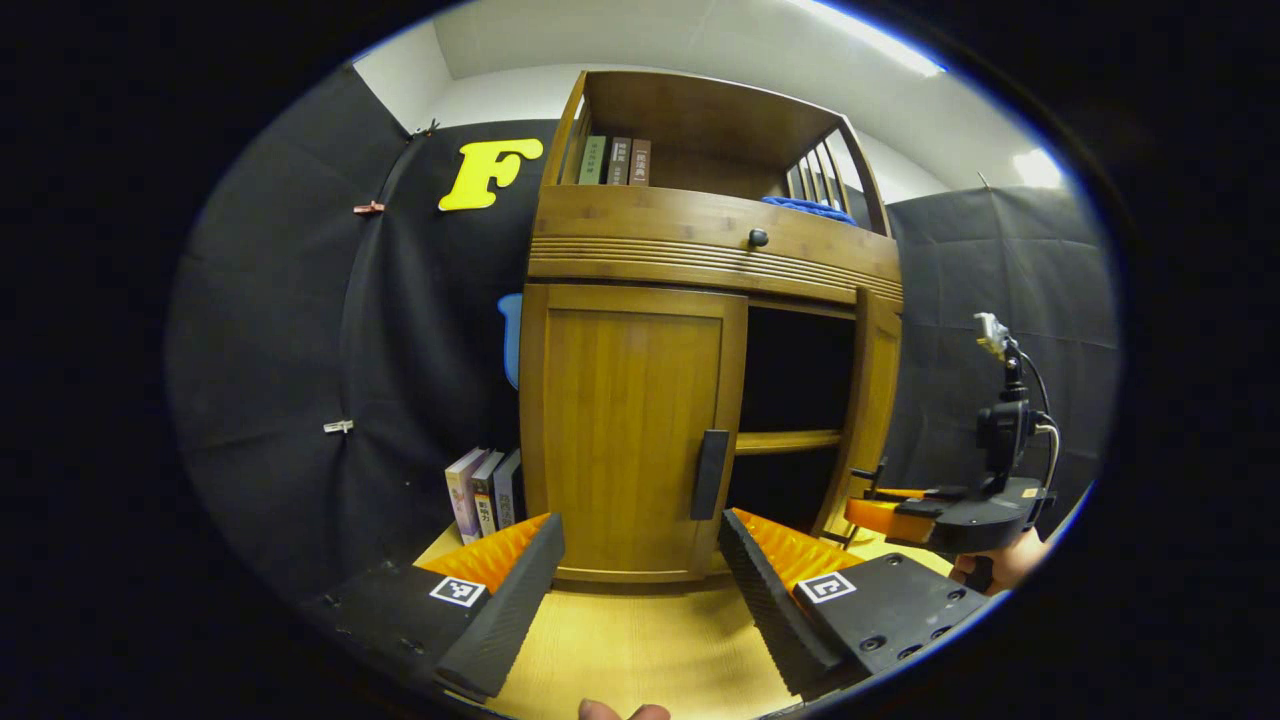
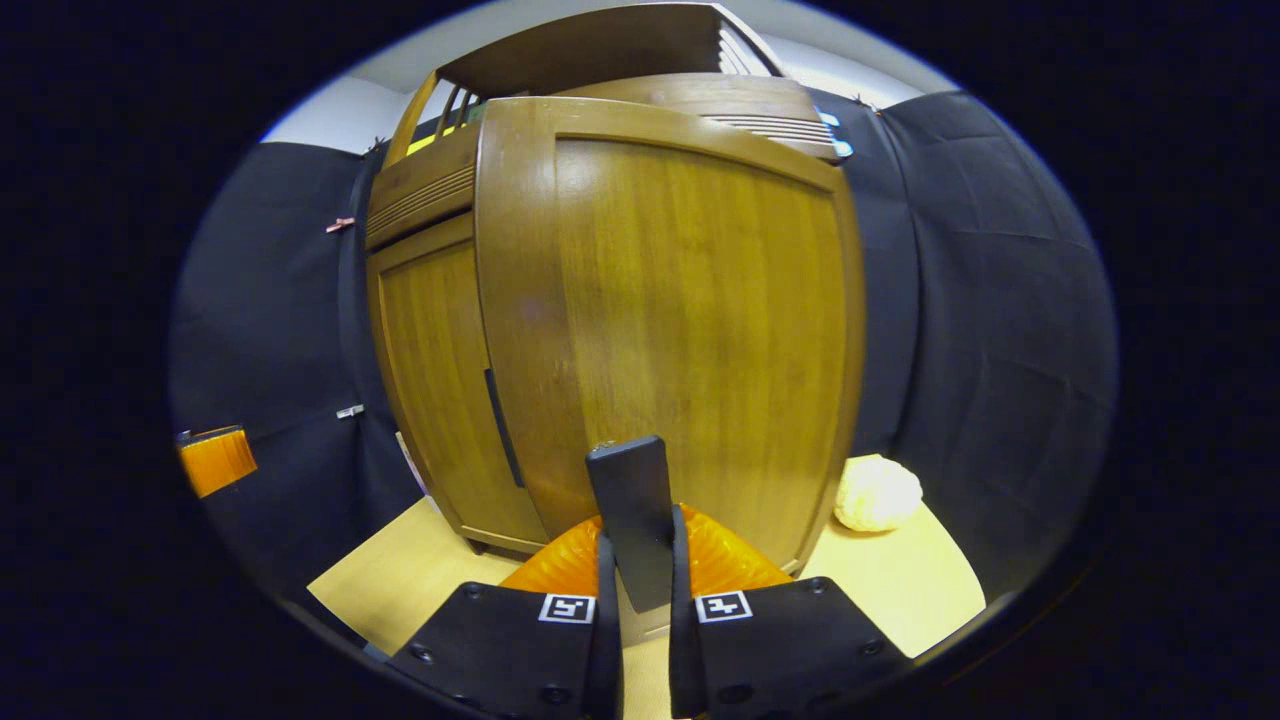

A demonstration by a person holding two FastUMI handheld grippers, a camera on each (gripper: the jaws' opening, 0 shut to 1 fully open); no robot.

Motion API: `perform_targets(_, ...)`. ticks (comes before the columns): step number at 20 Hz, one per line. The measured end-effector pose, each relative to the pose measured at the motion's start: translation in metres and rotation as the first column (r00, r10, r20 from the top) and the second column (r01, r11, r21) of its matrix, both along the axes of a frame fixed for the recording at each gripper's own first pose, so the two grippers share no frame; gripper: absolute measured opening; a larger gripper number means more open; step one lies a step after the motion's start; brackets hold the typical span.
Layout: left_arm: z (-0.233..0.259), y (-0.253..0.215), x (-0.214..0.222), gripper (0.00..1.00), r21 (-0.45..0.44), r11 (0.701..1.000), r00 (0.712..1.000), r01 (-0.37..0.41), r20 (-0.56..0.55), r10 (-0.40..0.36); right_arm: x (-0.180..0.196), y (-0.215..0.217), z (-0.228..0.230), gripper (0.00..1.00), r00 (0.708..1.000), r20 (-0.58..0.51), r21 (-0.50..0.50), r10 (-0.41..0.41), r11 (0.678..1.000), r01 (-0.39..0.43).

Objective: Open the right door of the double-door shoe cabinet with the right hand, and open the left door with the left hand.

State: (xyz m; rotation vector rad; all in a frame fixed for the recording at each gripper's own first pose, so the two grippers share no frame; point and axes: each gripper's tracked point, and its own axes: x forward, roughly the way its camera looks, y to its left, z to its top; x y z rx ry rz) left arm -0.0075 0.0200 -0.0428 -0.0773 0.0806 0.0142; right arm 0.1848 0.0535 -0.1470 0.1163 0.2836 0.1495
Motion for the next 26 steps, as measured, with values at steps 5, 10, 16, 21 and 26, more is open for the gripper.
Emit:
perform_targets(5,-0.001,-0.015,-0.003,0.98,0.014,0.998,0.998,0.058,0.003,-0.058,0.002,-0.008,0.002,0.22,0.994,0.000,-0.013,-0.105,0.994,0.105)
perform_targets(10,-0.001,-0.029,-0.001,0.96,0.005,0.996,0.996,0.095,0.002,-0.095,0.009,-0.019,0.007,0.20,0.967,-0.033,0.036,-0.251,0.967,0.252)
perform_targets(16,-0.003,-0.050,0.012,0.98,-0.004,0.991,0.991,0.135,-0.001,-0.135,0.019,-0.024,0.015,0.10,0.945,-0.065,-0.018,-0.322,0.947,0.321)
perform_targets(21,-0.001,-0.065,0.034,0.97,-0.015,0.991,0.991,0.133,0.004,-0.133,0.010,-0.027,0.015,0.10,0.968,-0.077,-0.044,-0.240,0.970,0.238)
perform_targets(26,0.015,-0.076,0.071,0.98,-0.043,0.997,0.998,0.058,0.021,-0.057,0.011,-0.033,0.017,0.10,0.982,-0.079,-0.091,-0.171,0.982,0.164)
